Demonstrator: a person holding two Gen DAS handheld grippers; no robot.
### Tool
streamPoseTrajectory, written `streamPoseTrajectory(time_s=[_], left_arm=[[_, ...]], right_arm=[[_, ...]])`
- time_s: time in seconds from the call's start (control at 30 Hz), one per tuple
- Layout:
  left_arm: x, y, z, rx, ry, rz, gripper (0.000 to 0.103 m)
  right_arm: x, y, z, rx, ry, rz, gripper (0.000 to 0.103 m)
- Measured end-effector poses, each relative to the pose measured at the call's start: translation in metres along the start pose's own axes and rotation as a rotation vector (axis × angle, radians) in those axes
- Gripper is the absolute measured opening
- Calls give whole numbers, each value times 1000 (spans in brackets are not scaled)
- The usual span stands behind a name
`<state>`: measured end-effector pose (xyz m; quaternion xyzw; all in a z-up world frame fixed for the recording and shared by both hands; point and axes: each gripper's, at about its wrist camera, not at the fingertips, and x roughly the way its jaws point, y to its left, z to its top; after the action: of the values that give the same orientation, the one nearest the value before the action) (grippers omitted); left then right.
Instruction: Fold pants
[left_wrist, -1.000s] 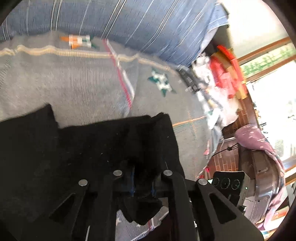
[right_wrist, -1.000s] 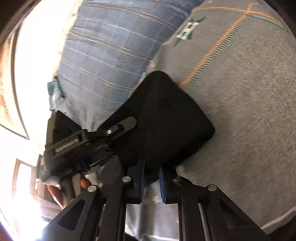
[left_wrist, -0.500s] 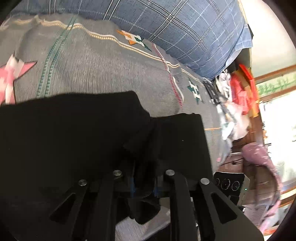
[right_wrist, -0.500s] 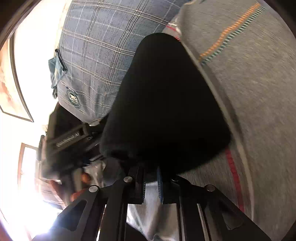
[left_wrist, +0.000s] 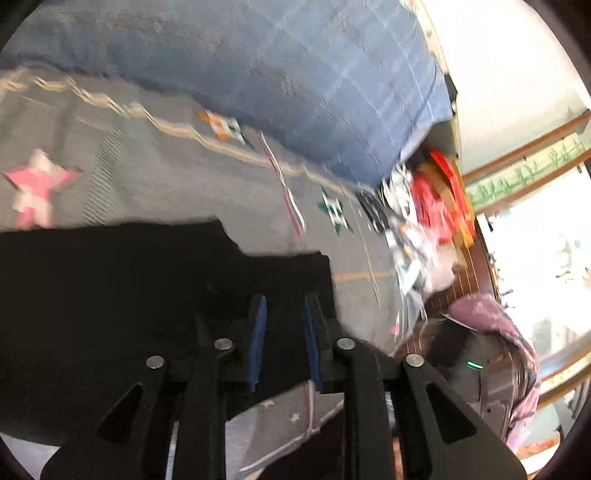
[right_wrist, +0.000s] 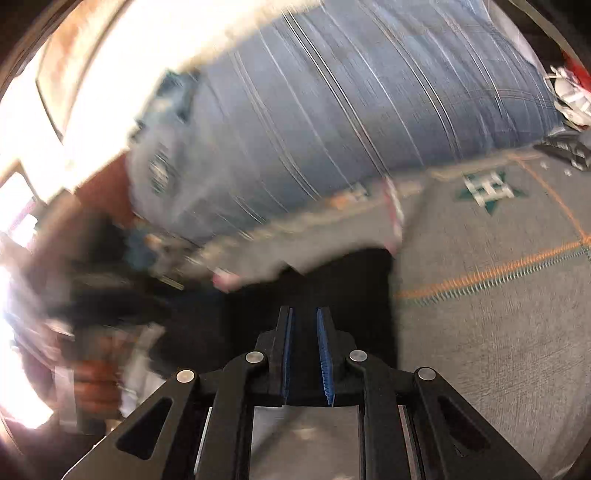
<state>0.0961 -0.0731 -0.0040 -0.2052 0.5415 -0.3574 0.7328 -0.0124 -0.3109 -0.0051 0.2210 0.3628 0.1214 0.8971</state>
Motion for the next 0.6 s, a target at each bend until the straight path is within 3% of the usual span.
streamPoseTrajectory(time_s=[0.07, 0.1, 0.17, 0.2, 0.3, 0.37, 0.4, 0.43, 0.47, 0.6], left_arm=[[28, 3, -3, 21, 49, 88, 20], [41, 10, -4, 28, 68, 124, 19], [45, 21, -4, 13, 44, 103, 9], [43, 24, -3, -21, 50, 76, 9], [39, 34, 1, -95, 48, 20, 9], [39, 36, 0, -99, 49, 5, 9], [38, 37, 0, -109, 56, 0, 9], [33, 37, 0, -124, 62, -8, 9], [25, 37, 0, -132, 59, -7, 9], [-41, 45, 1, -94, -63, 5, 13]], right_arm=[[27, -23, -17, 33, 50, -30, 6], [23, -29, -18, 50, 12, 2, 3], [14, -31, -13, 73, 30, 8, 4], [6, -29, -10, 76, 12, 10, 12], [-13, -18, -1, 26, -57, -12, 13], [-1, -19, -1, 3, -30, -64, 15], [14, -25, -4, 7, 26, -96, 13], [24, -32, -8, 21, 59, -99, 14], [18, -39, -9, 41, 24, -83, 14], [-5, -19, -2, 18, -17, -90, 23]])
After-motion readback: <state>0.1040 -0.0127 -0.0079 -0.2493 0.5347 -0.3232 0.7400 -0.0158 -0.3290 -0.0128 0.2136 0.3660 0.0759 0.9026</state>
